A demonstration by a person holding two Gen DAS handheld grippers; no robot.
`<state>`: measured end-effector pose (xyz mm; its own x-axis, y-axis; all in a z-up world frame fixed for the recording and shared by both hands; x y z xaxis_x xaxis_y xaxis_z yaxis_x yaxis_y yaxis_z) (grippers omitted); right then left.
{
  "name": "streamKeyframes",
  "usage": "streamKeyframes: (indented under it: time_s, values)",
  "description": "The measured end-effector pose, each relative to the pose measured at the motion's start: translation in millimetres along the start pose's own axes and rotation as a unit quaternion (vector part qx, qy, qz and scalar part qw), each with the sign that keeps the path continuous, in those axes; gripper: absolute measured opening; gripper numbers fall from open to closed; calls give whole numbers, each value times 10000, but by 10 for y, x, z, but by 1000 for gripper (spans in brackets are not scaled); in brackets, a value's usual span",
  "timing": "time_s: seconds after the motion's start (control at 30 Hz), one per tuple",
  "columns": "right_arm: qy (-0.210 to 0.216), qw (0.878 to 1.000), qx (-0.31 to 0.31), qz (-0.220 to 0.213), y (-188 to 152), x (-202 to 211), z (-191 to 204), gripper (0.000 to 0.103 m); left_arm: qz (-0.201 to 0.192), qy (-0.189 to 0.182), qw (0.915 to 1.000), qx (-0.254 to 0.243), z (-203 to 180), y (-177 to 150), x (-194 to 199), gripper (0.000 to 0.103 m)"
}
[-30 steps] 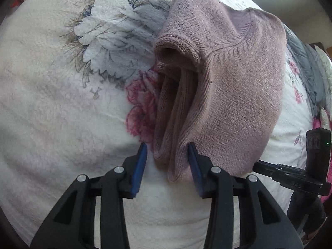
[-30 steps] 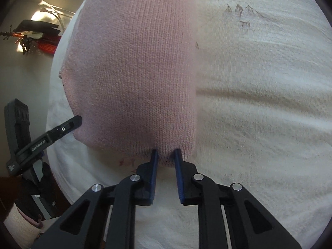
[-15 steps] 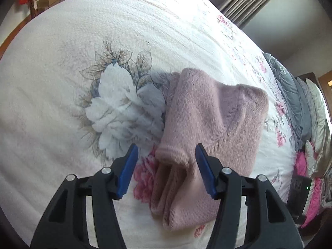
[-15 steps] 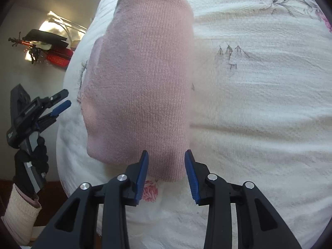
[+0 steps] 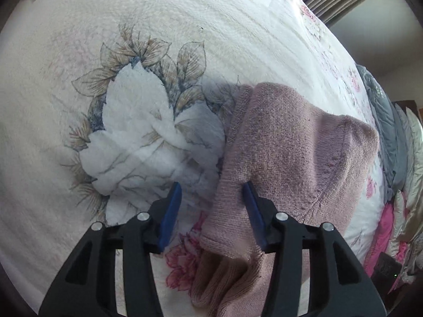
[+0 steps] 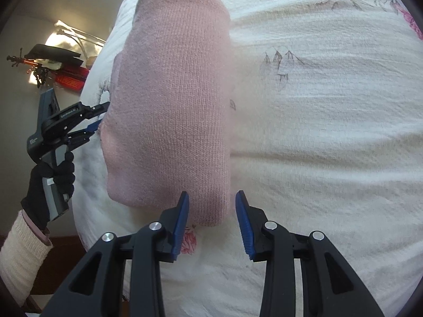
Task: Fold small clothes
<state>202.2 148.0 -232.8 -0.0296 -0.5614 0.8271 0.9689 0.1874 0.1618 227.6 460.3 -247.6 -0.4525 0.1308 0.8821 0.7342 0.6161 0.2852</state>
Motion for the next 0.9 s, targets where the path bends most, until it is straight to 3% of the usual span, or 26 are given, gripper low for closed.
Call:
streamKeyframes:
  time_s: [0.07, 0.13, 0.3, 0.4, 0.57, 0.73, 0.9]
  values:
    - [142, 9999, -78, -46, 57, 20, 21, 48, -29, -277, 9996, 106, 7, -12, 96, 54]
    - [376, 9990, -204, -133, 139, 27, 50, 53, -56, -521, 9986, 113, 12, -38, 174, 68]
    - [761, 9957, -391, -354, 443, 29, 95, 67, 5, -767, 9969, 187, 66, -61, 204, 76]
    - [895, 9942, -484, -349, 607, -46, 76, 72, 224, -826, 9962, 142, 34, -92, 74, 76]
    - [1194, 9904, -698, -56, 694, -274, 39, 74, 585, -897, 9942, -74, -47, -179, -182, 76]
    - [1161, 9904, -726, 196, 691, -524, 32, 80, 692, -1196, 9904, 85, -115, -182, -355, 79]
    - [1118, 9885, -962, 342, 625, -798, 62, 97, 856, -1350, 9871, 133, -271, -220, -499, 86]
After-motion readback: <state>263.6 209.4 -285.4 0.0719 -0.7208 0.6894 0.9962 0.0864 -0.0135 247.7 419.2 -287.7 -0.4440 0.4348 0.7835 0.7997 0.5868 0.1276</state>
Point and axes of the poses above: each gripper's, at about its wrist camera, not at the fingertips, and x roughly against the way its jaws point, z to its left, y to its top, the point moved 7 cm from there along -x, roughly the way its jaws point, and after that the axes turned 8 degrees about -z, right-handed, at the moved point
